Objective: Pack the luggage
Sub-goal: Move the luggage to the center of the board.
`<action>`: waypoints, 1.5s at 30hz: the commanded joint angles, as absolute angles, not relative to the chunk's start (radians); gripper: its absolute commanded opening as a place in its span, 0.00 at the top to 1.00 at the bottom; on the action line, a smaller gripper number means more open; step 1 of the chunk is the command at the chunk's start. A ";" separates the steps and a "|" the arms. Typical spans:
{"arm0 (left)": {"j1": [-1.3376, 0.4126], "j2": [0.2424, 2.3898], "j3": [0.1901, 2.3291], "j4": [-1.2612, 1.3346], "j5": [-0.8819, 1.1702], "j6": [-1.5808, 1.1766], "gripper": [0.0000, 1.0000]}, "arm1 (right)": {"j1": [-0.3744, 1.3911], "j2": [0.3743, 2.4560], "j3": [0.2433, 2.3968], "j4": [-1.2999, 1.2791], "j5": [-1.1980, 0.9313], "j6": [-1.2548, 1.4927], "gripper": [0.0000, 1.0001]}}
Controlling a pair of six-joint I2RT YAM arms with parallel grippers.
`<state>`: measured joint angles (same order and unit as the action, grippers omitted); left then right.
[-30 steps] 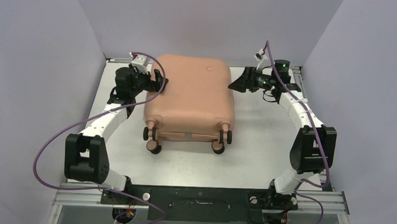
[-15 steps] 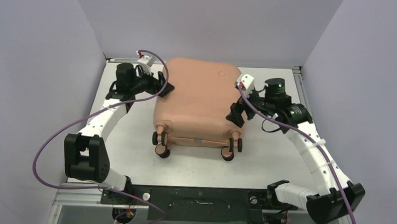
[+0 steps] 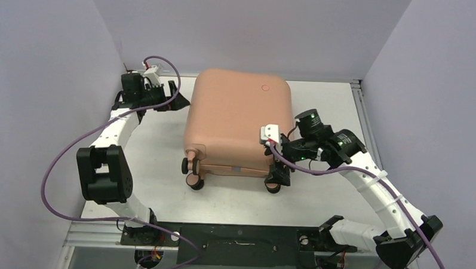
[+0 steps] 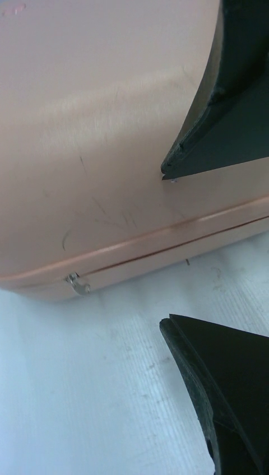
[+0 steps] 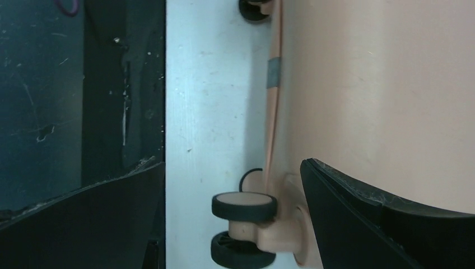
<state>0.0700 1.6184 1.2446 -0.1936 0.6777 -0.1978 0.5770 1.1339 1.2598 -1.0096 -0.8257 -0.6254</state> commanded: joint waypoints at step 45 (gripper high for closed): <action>0.090 1.849 1.503 0.002 0.713 -0.353 0.04 | -0.038 1.078 1.251 -1.054 -0.528 -0.813 0.00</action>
<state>0.0937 1.8008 1.4254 -0.1795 0.6685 -0.2775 -0.0551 1.1381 1.1595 -0.9718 -0.3702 -0.7700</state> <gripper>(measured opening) 0.963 0.993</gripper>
